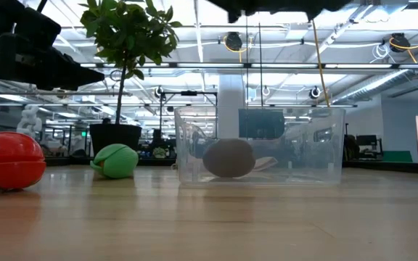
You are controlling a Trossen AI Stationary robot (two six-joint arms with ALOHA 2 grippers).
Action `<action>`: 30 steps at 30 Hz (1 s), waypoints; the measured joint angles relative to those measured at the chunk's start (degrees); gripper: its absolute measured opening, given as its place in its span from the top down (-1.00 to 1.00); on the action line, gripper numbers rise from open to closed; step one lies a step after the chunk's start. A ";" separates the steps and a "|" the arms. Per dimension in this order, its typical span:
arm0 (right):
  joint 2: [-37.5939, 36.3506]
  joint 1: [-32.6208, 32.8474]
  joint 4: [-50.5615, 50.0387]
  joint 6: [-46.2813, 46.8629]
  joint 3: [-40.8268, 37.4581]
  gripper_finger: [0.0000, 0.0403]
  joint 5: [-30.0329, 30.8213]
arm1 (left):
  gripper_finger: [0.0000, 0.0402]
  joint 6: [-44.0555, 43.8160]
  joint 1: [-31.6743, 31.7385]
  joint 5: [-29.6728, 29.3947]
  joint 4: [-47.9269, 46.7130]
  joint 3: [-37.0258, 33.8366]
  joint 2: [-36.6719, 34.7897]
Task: Pick and placing Produce into tupperware
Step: Put the red tomato into the transparent bin
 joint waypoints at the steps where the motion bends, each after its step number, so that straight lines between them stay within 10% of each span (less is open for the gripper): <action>1: -2.00 -0.57 0.88 1.38 -1.88 1.00 -0.05 | 0.99 -0.06 0.00 0.00 0.00 0.00 0.00; 30: -47.77 -5.51 -4.09 12.63 -34.67 1.00 6.35 | 0.99 -5.33 0.00 -0.24 -0.07 0.00 0.00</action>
